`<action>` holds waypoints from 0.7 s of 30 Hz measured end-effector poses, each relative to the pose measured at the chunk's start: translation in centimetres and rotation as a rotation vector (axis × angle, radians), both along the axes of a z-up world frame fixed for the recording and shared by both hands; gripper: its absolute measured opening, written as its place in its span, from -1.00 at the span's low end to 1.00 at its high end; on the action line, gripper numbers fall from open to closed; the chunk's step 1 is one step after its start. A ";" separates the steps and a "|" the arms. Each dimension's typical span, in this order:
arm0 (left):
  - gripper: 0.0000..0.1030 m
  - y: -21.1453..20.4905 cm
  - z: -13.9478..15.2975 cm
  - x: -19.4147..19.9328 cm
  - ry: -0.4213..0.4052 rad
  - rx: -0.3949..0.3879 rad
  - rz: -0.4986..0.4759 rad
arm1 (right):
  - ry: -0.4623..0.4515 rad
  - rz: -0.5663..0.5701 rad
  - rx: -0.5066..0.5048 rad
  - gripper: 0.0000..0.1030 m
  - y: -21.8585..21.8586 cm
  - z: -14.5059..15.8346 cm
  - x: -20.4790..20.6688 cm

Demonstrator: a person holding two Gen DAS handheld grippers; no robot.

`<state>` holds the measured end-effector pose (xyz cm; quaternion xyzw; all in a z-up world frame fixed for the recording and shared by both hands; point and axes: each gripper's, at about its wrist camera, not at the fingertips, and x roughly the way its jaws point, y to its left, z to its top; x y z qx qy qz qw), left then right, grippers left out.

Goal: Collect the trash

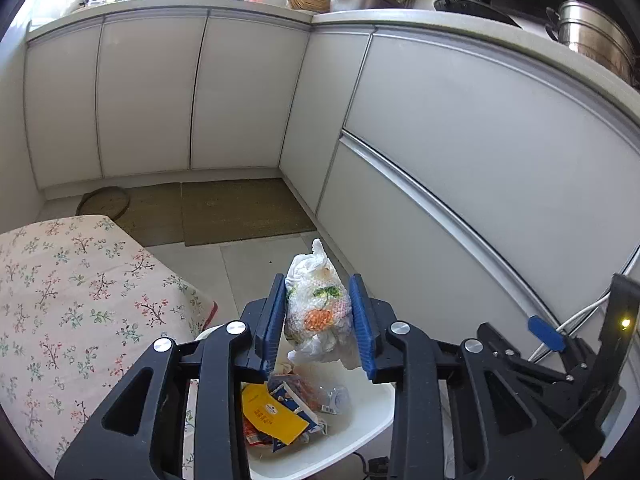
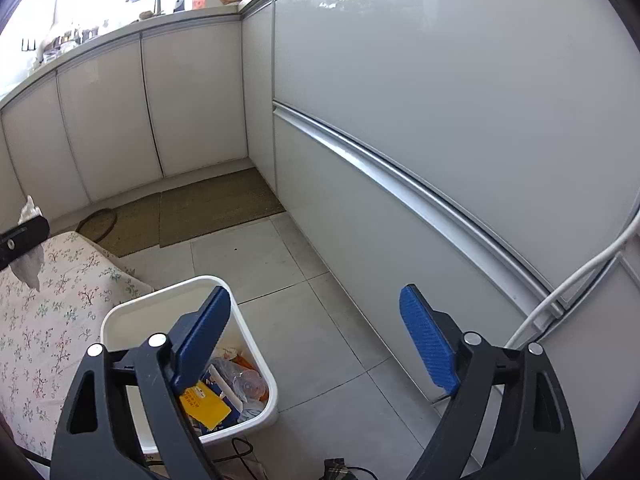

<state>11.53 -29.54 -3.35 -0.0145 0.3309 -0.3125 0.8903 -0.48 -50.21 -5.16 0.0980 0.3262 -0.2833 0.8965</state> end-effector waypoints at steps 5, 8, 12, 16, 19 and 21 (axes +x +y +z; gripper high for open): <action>0.10 -1.0 -1.0 -0.2 -0.002 0.035 -0.021 | -0.020 -0.020 -0.012 0.75 0.4 0.6 -0.5; 0.29 -1.0 -0.8 -0.7 -0.035 0.053 -0.013 | -0.028 -0.023 -0.037 0.78 1.2 0.9 -0.6; 0.59 -0.3 -0.4 -1.2 -0.066 0.058 0.018 | -0.058 -0.030 -0.086 0.85 2.4 1.7 -0.5; 0.86 1.3 0.2 -1.9 -0.129 0.074 0.094 | -0.100 -0.041 -0.103 0.87 3.5 2.7 -0.5; 0.86 3.0 1.0 -2.2 -0.163 0.065 0.154 | -0.112 -0.046 -0.097 0.87 4.4 3.2 -0.5; 0.86 4.3 1.4 -2.3 -0.168 0.063 0.195 | -0.130 -0.040 -0.101 0.87 5.3 3.6 -0.2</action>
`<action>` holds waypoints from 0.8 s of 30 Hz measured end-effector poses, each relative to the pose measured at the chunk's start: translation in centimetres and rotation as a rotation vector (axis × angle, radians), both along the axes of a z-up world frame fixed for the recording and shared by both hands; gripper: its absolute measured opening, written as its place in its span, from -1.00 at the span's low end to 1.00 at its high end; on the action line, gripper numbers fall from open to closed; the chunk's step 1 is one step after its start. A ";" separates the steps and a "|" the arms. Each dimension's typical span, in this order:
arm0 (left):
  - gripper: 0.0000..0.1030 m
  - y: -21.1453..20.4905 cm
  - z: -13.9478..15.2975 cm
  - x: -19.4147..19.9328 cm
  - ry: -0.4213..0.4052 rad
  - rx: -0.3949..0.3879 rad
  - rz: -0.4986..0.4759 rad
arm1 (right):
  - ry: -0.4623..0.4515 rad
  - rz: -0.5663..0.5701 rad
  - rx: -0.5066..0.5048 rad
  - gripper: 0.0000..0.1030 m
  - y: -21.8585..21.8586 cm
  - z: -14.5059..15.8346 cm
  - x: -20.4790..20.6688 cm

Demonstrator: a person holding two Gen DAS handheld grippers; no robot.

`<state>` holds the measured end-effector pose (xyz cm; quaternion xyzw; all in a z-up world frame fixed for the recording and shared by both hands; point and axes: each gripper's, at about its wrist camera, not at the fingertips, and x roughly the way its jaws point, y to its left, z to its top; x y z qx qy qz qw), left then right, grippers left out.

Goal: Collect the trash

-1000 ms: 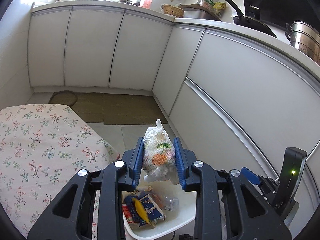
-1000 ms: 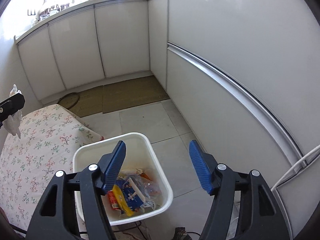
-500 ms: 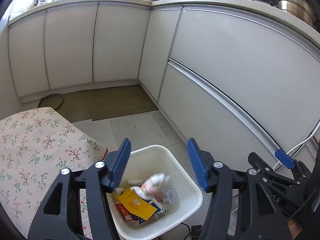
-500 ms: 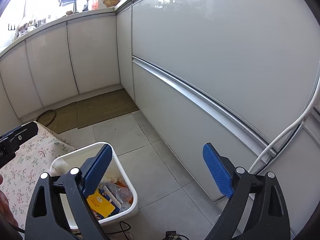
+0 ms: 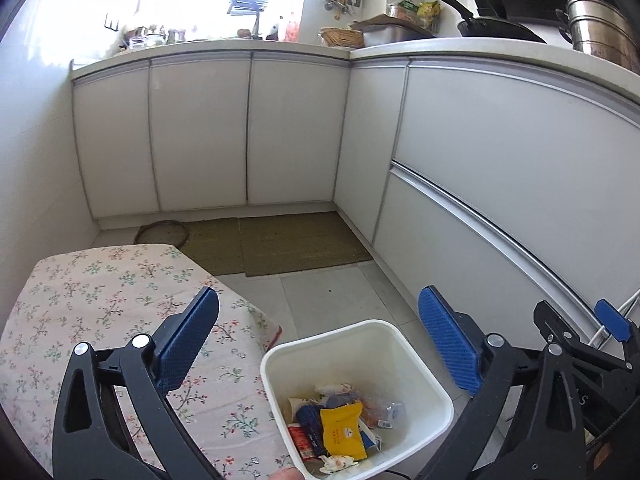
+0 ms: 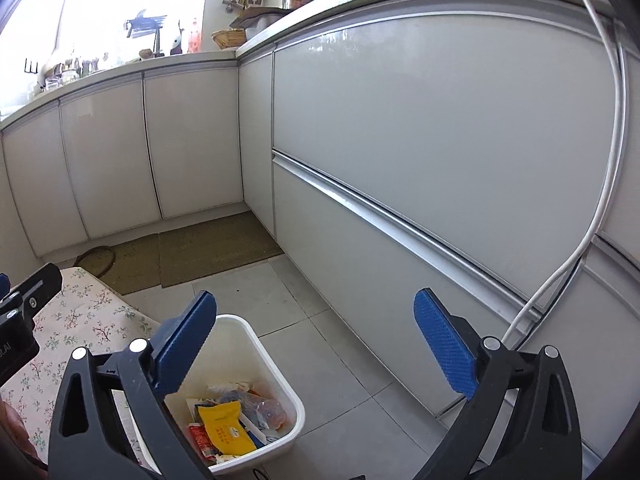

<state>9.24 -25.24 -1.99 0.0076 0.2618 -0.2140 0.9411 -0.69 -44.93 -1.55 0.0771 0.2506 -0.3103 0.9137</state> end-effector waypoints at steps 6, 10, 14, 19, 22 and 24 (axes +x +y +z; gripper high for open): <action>0.86 3.9 0.6 0.3 0.042 -0.016 0.077 | -0.025 0.042 0.018 0.87 3.1 0.9 1.0; 0.86 7.0 0.8 -0.4 0.046 -0.033 0.134 | -0.011 0.096 0.020 0.87 6.2 0.9 1.9; 0.86 9.9 0.9 -0.8 0.057 -0.009 0.207 | -0.017 0.158 0.005 0.87 9.7 0.8 2.5; 0.86 13.7 1.1 -1.2 0.064 0.010 0.304 | -0.042 0.211 -0.013 0.87 13.2 1.0 2.7; 0.86 16.1 1.0 -1.6 0.072 0.005 0.348 | -0.048 0.255 -0.016 0.87 15.3 0.9 2.9; 0.86 17.3 0.7 -1.7 0.089 0.012 0.363 | -0.047 0.277 -0.015 0.87 16.2 0.9 3.2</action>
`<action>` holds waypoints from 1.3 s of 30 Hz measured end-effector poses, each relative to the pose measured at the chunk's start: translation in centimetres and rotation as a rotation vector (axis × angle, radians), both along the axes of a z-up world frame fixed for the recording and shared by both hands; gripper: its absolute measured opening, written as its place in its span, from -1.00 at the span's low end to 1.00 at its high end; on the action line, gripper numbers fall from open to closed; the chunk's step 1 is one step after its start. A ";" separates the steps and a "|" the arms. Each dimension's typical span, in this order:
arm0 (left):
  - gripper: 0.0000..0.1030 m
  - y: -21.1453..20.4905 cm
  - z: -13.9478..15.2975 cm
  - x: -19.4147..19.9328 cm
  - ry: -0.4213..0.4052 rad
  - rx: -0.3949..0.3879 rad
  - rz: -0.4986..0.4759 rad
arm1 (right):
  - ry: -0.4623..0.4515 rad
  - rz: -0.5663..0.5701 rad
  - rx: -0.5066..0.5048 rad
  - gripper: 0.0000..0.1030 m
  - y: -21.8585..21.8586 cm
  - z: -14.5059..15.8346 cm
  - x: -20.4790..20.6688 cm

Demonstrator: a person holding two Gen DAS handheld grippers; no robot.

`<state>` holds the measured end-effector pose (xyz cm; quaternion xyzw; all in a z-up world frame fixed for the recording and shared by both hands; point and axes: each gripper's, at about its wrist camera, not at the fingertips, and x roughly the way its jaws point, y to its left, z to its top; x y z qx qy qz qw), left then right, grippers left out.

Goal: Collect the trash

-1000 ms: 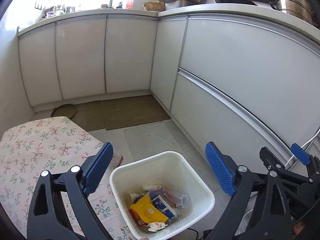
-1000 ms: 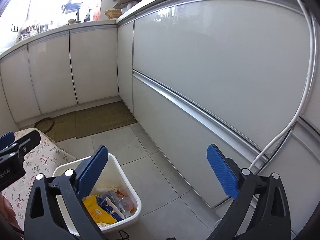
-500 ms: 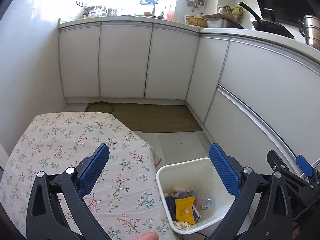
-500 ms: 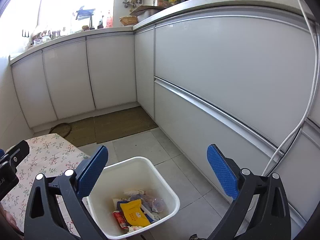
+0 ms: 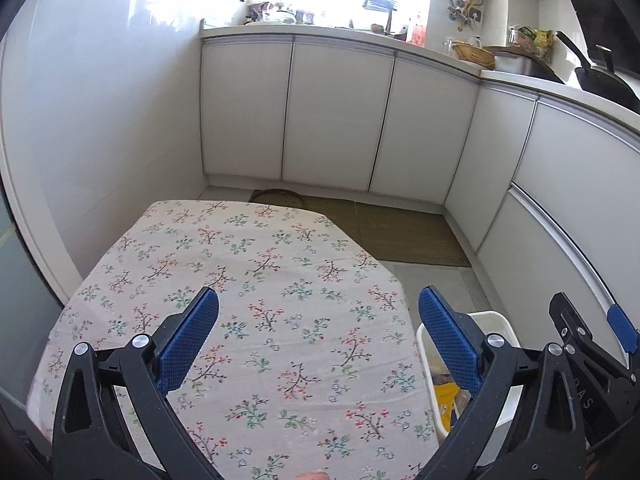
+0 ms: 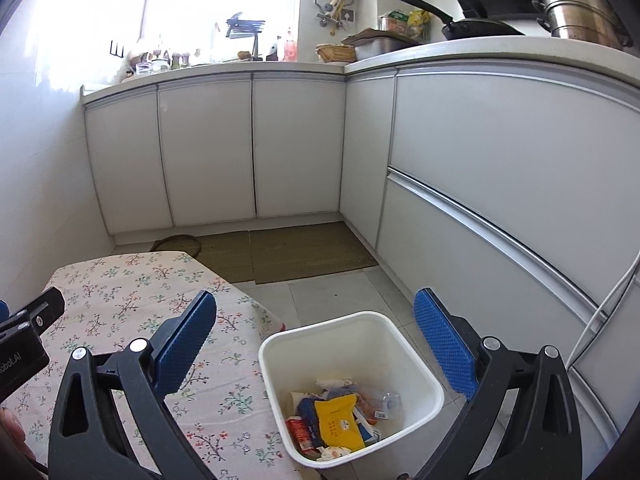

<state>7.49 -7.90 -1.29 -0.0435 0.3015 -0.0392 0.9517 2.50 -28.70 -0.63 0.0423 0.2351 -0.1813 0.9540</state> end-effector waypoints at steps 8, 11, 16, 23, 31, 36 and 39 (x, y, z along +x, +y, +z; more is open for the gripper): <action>0.86 4.1 -0.8 -0.7 0.018 0.005 0.082 | 0.019 0.091 0.015 0.87 4.0 -0.1 1.4; 0.86 5.2 -0.8 -0.8 0.021 0.018 0.101 | 0.024 0.120 0.005 0.87 5.5 -0.3 1.6; 0.86 6.3 -0.8 -0.8 0.028 0.030 0.127 | 0.014 0.153 -0.040 0.87 7.4 -0.4 1.7; 0.86 6.3 -0.9 -0.8 0.024 0.034 0.127 | 0.000 0.147 -0.059 0.87 7.6 -0.3 1.4; 0.86 5.4 -0.8 -0.8 0.024 0.048 0.107 | 0.013 0.138 -0.040 0.87 7.0 -0.5 1.3; 0.86 4.5 -0.8 -0.9 0.021 0.049 0.093 | 0.021 0.121 -0.038 0.87 6.2 -0.6 1.2; 0.86 4.1 -0.8 -0.8 0.022 0.048 0.089 | 0.026 0.111 -0.035 0.87 5.8 -0.7 1.2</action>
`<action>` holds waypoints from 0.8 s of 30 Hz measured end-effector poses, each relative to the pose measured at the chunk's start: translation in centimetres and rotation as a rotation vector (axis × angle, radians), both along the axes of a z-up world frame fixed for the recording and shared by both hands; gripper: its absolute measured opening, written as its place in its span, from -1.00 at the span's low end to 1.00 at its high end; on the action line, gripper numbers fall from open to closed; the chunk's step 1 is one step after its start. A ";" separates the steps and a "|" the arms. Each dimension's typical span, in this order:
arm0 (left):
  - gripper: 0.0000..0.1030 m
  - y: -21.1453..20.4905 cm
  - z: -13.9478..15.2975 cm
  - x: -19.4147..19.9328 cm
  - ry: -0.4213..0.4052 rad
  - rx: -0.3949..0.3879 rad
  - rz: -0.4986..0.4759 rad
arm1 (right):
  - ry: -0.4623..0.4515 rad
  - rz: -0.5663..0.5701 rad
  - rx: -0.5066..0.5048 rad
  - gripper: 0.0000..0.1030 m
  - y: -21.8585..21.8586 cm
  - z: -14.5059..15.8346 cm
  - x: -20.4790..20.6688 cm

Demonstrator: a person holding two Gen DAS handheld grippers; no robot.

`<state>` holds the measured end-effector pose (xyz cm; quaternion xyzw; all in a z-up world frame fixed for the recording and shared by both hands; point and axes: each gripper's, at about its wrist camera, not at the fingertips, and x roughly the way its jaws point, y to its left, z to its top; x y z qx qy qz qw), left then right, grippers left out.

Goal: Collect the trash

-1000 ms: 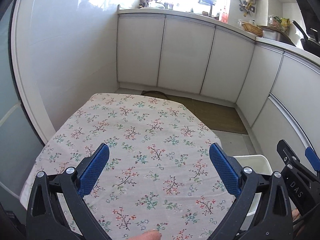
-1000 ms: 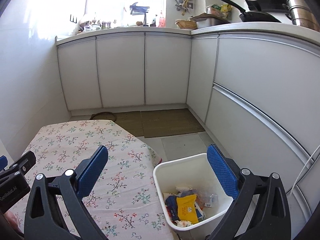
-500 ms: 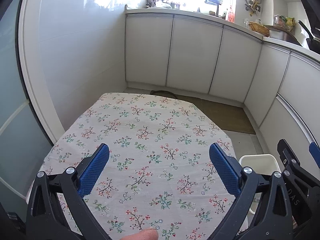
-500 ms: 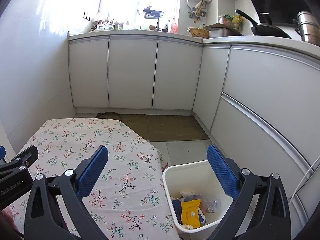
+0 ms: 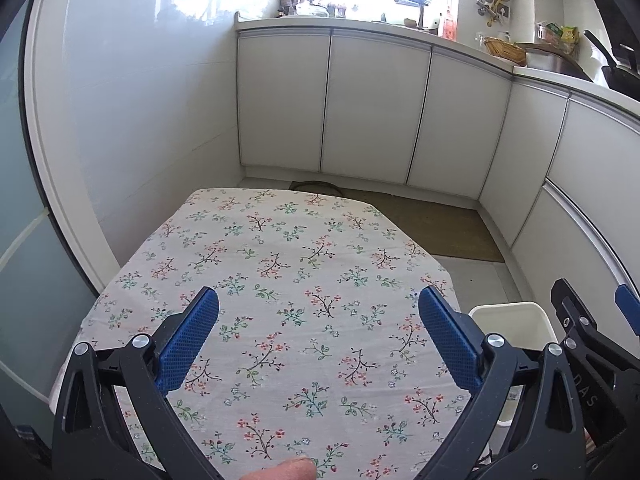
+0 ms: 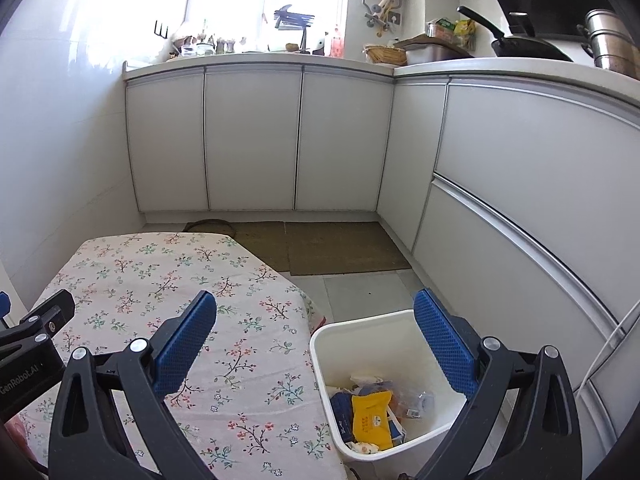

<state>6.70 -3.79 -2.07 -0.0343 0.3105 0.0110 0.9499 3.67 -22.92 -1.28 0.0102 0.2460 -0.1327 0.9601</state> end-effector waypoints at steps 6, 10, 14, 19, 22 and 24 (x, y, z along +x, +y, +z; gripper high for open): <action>0.86 -0.6 -0.1 0.2 0.006 0.003 -0.005 | 0.010 -0.015 0.018 0.87 -0.9 -0.1 0.0; 0.86 -0.8 -0.2 0.3 0.007 0.002 -0.009 | 0.010 -0.015 0.021 0.87 -0.9 -0.1 0.0; 0.86 -0.9 -0.4 0.3 0.014 0.002 -0.009 | 0.014 -0.012 0.018 0.87 -0.9 -0.1 0.1; 0.86 -0.9 -0.5 0.4 0.023 -0.002 -0.009 | 0.017 -0.011 0.018 0.87 -1.0 -0.2 0.1; 0.86 -0.9 -0.5 0.4 0.023 0.002 -0.009 | 0.018 -0.010 0.018 0.87 -0.9 -0.2 0.1; 0.86 -1.1 -0.5 0.4 0.023 0.008 -0.009 | 0.017 -0.012 0.018 0.87 -0.8 -0.2 0.1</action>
